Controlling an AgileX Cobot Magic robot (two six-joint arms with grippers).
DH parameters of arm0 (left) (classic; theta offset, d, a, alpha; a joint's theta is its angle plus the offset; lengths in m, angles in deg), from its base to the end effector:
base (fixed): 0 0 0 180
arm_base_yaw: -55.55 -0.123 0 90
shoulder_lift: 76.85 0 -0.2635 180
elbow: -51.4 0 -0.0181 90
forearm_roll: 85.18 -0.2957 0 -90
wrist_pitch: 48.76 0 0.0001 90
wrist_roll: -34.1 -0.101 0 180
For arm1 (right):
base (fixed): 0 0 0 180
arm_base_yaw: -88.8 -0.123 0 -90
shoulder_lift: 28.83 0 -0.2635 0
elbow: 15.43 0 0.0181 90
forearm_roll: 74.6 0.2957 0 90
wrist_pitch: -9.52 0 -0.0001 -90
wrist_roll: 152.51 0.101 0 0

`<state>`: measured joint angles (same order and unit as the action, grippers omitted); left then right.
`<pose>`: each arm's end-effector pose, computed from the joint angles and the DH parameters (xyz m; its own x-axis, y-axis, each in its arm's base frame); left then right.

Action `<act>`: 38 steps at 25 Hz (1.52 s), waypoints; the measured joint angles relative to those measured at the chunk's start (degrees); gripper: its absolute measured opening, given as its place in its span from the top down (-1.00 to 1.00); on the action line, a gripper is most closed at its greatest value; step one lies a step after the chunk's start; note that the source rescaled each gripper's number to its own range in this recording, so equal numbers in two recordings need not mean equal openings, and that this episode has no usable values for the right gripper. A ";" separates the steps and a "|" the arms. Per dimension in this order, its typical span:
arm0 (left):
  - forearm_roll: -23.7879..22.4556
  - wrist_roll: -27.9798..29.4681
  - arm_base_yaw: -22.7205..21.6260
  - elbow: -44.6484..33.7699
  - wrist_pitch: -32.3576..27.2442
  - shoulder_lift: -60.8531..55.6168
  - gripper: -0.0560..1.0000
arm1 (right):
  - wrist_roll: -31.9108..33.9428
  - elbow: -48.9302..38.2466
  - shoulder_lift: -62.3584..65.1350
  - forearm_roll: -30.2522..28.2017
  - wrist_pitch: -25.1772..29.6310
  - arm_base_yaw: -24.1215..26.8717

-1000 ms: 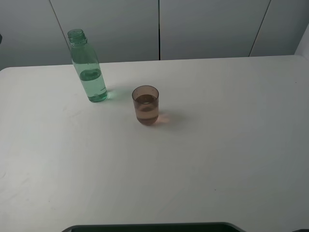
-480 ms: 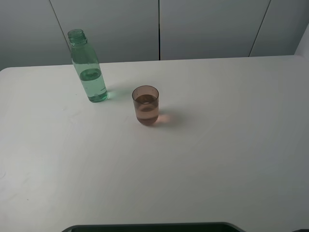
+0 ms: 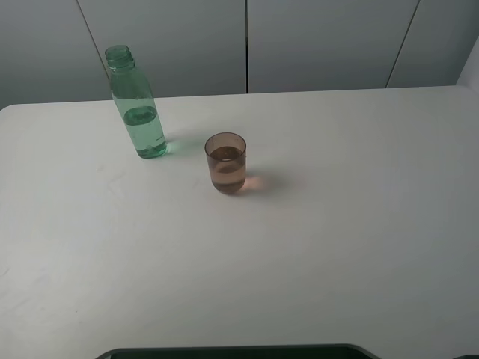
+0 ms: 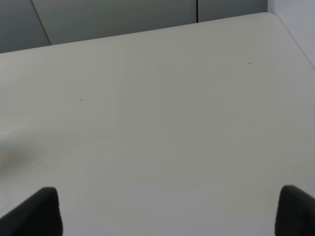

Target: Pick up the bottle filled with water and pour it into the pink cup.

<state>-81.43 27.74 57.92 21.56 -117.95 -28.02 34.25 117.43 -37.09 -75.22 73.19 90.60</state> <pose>0.1661 -0.0131 0.3118 -0.8359 0.1221 -0.5351 0.1476 0.9890 -0.0049 0.0605 -0.0029 0.2945 -0.4780 0.1280 -0.8690 0.0945 0.9911 0.0940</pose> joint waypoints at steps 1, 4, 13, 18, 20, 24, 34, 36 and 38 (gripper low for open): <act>0.00 0.00 0.00 -1.49 0.68 -1.27 -1.00 | 0.00 0.00 0.00 0.00 0.00 0.00; 0.00 -0.75 0.00 -5.39 2.12 -5.38 -1.00 | 0.00 0.00 0.00 0.00 0.00 0.00; 0.00 -2.18 0.00 -14.91 5.97 -18.24 -1.00 | -0.11 0.00 0.00 0.00 0.00 0.00; 0.00 -2.66 1.83 -16.94 6.57 -25.45 -1.00 | -0.11 0.00 0.00 0.00 0.00 0.00; 0.00 -2.66 2.31 -16.94 6.70 -27.95 -1.00 | -0.11 0.00 0.00 0.00 0.00 0.00; 0.00 -2.75 2.70 -16.94 6.77 -32.85 -1.00 | -0.11 0.00 0.00 0.00 0.00 0.00; -0.24 -1.30 2.70 -16.94 6.77 -40.40 -1.00 | -0.11 0.00 0.00 0.00 0.00 0.00; -0.24 -1.20 2.70 -16.94 6.77 -40.40 -1.00 | -0.11 0.00 0.00 0.00 0.00 0.00; -0.35 -1.09 2.70 -16.94 6.77 -40.40 -1.00 | -0.11 0.00 0.00 0.00 0.00 0.00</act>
<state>-81.79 26.65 60.63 4.62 -111.18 -68.42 34.14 117.43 -37.09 -75.22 73.19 90.60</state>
